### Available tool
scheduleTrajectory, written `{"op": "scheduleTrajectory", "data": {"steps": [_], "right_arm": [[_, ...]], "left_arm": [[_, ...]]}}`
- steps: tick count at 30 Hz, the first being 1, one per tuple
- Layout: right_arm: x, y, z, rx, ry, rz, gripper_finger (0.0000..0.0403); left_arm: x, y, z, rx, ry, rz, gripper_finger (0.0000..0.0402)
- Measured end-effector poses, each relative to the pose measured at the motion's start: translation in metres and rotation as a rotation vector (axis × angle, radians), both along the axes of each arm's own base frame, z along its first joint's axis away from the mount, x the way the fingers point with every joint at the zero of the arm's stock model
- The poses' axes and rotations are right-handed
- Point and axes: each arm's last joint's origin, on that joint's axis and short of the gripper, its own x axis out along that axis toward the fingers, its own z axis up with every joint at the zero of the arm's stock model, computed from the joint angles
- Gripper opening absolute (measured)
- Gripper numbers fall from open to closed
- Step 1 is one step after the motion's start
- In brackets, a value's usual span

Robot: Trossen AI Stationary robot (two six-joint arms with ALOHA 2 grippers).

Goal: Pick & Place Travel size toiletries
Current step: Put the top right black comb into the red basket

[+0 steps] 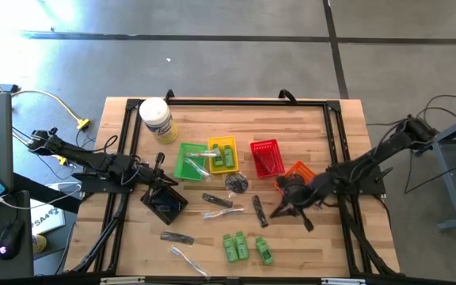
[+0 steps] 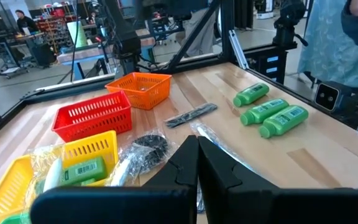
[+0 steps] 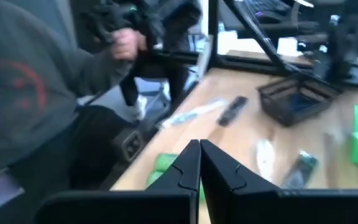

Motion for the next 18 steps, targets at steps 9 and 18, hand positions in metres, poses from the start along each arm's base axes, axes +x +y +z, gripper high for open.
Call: {"op": "scheduleTrajectory", "data": {"steps": [9,18], "right_arm": [[0.007,-0.027,-0.011,0.117,0.097,-0.275,0.0002],[0.014,-0.028,-0.03,0.06,0.185,-0.409,0.0002]], "left_arm": [[0.0,0.002,-0.001,-0.056,0.026,0.076,0.0],[0.0,0.003,-0.001,-0.071,0.021,0.112,0.0]]}}
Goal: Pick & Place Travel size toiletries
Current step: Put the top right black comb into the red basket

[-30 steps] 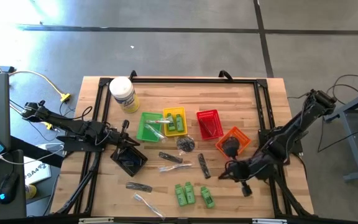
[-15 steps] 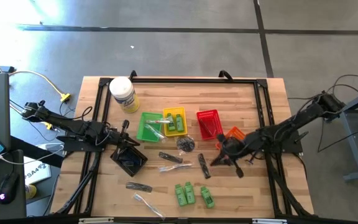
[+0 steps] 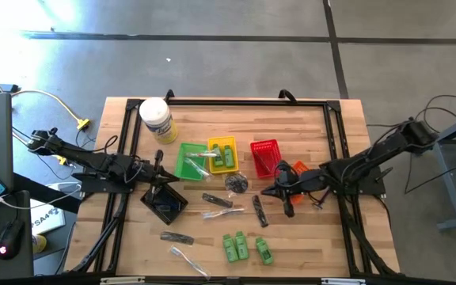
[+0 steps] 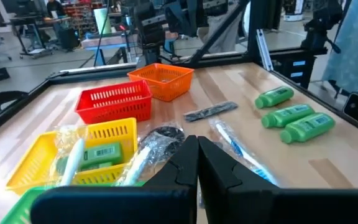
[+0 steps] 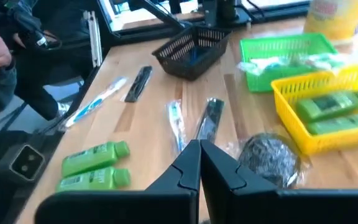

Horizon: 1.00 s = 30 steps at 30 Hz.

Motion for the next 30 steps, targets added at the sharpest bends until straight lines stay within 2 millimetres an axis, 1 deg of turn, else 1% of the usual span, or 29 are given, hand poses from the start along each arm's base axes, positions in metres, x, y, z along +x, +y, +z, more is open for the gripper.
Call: {"op": "scheduleTrajectory", "data": {"steps": [3,5,7,9,12,18,30], "right_arm": [[0.007,0.006,-0.007,-0.088,-0.019,0.108,0.0002],[0.013,0.011,-0.009,-0.115,-0.063,0.151,0.0002],[0.019,0.013,-0.011,-0.124,-0.103,0.148,0.0002],[0.024,0.011,-0.016,-0.138,-0.104,0.134,0.0002],[0.029,0.009,-0.024,-0.147,-0.077,0.133,0.0002],[0.034,0.004,-0.037,-0.162,-0.026,0.106,0.0002],[0.034,0.004,-0.04,-0.155,-0.005,0.101,0.0002]], "left_arm": [[0.0,0.0,0.001,0.016,-0.017,0.0,0.0],[0.0,0.001,0.001,0.026,-0.018,0.022,0.0],[0.0,0.002,0.001,0.012,-0.016,0.065,0.0],[0.0,0.003,0.002,-0.019,-0.024,0.097,0.0],[0.0,0.003,0.005,-0.034,-0.054,0.102,0.0],[0.0,0.003,0.007,-0.007,-0.071,0.103,0.0],[0.0,0.003,0.007,0.01,-0.071,0.104,0.0]]}}
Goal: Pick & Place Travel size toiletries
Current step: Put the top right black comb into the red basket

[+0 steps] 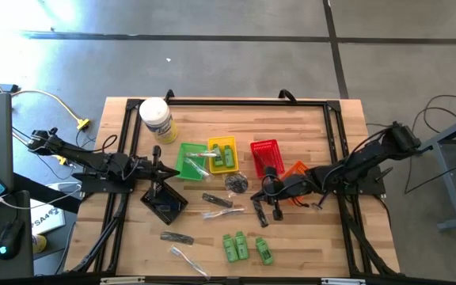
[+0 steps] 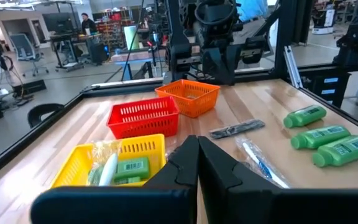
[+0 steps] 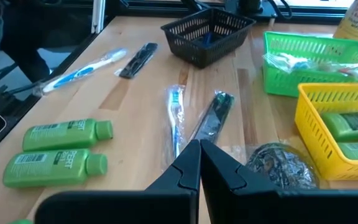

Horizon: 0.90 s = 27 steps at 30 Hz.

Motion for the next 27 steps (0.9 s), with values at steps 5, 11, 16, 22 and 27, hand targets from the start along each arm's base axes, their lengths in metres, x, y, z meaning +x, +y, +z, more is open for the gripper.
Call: {"op": "scheduleTrajectory", "data": {"steps": [5,11,16,22,27], "right_arm": [[0.0,0.0,0.0,-0.004,-0.001,0.001,0.0002],[0.0,-0.001,0.0,-0.015,-0.005,-0.02,0.0002],[0.0,-0.003,0.0,-0.017,-0.012,-0.097,0.0002],[0.003,-0.011,0.0,0.022,-0.013,-0.187,0.0002],[0.003,-0.013,0.0,0.027,-0.01,-0.185,0.0002]], "left_arm": [[0.0,-0.001,0.0,-0.006,0.001,-0.019,0.0],[0.0,-0.001,-0.001,-0.009,0.014,-0.039,0.0],[0.001,-0.003,-0.002,-0.013,0.02,-0.096,0.0],[0.001,-0.003,-0.002,-0.013,0.019,-0.091,0.0],[0.001,-0.003,-0.002,-0.014,0.019,-0.09,0.0]]}}
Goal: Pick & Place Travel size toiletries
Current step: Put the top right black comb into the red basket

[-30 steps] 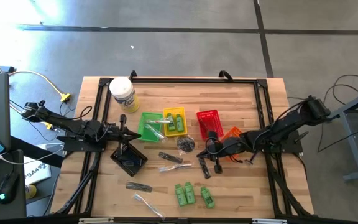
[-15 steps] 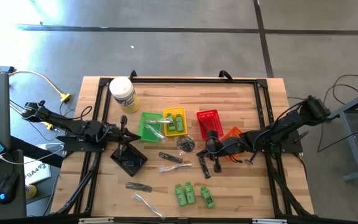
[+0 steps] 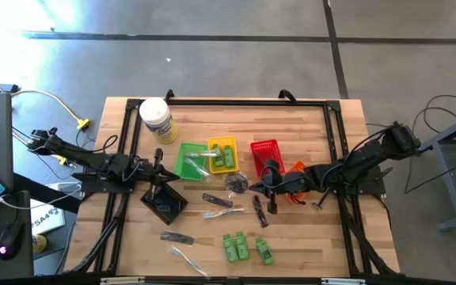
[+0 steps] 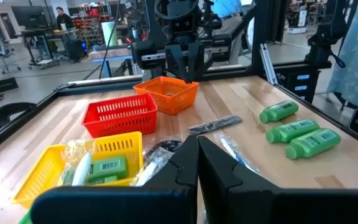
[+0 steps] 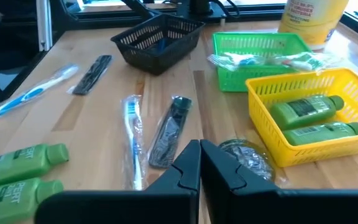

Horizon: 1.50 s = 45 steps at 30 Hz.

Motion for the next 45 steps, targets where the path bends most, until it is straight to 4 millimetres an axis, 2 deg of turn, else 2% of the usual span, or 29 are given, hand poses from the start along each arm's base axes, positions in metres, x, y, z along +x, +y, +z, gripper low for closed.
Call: {"op": "scheduleTrajectory", "data": {"steps": [7,11,18,23,27,36,40,45], "right_arm": [[0.0,0.0,-0.001,-0.003,0.007,-0.001,0.0002],[0.003,0.0,-0.01,-0.036,0.059,-0.033,0.0002],[0.029,0.005,-0.005,-0.095,0.126,-0.083,0.0002],[0.033,0.005,-0.002,-0.1,0.121,-0.099,0.0006],[0.033,0.002,-0.003,-0.099,0.135,-0.12,0.0044],[0.032,-0.002,-0.002,-0.161,0.113,-0.245,0.0184],[0.033,-0.005,-0.001,-0.164,0.099,-0.271,0.0211],[0.035,-0.008,-0.001,-0.14,0.095,-0.258,0.0219]], "left_arm": [[0.0,0.0,0.001,-0.003,-0.009,0.001,0.0],[0.0,0.0,0.002,-0.006,-0.018,0.002,0.0],[0.0,0.0,0.006,-0.005,-0.059,0.004,0.0],[0.0,0.0,0.006,-0.009,-0.058,0.003,0.0],[0.0,0.0,0.006,-0.028,-0.057,0.003,0.0],[0.0,0.0,0.009,-0.067,-0.091,0.001,0.0],[-0.001,0.0,0.015,-0.106,-0.141,-0.001,0.0],[-0.002,0.001,0.021,-0.104,-0.203,-0.001,0.0]]}}
